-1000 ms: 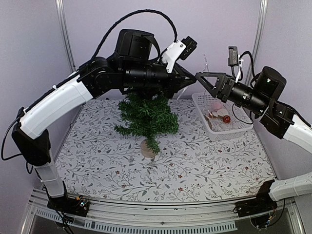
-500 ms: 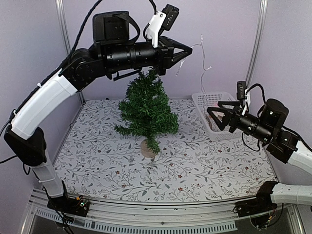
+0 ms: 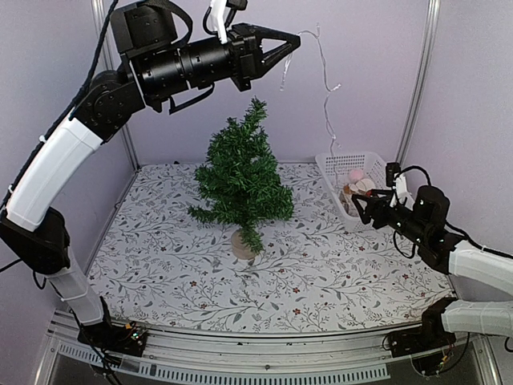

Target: Decorate the small christmas tree

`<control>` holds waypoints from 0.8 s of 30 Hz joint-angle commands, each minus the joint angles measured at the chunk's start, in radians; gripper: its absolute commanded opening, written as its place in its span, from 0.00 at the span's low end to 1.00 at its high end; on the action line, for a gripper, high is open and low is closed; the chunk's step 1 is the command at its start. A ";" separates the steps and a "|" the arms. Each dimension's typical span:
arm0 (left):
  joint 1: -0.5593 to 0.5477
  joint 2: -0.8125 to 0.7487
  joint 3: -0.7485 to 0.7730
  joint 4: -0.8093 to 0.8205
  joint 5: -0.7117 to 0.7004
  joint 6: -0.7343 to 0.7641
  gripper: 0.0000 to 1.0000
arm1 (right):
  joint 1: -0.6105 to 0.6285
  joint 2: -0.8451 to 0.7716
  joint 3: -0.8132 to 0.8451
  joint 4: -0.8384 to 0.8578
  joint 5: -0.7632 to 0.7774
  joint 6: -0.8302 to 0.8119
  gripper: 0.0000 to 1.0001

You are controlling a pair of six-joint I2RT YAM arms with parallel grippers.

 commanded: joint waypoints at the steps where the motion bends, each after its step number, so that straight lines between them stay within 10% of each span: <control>1: 0.021 -0.021 0.018 0.035 0.024 -0.008 0.00 | -0.063 0.122 0.010 0.183 -0.099 -0.052 0.77; 18: 0.043 -0.039 0.012 0.055 0.045 -0.029 0.00 | -0.089 0.524 0.268 0.301 -0.282 -0.215 0.69; 24: 0.048 -0.042 0.003 0.057 0.040 -0.029 0.00 | -0.089 0.620 0.344 0.287 -0.316 -0.245 0.51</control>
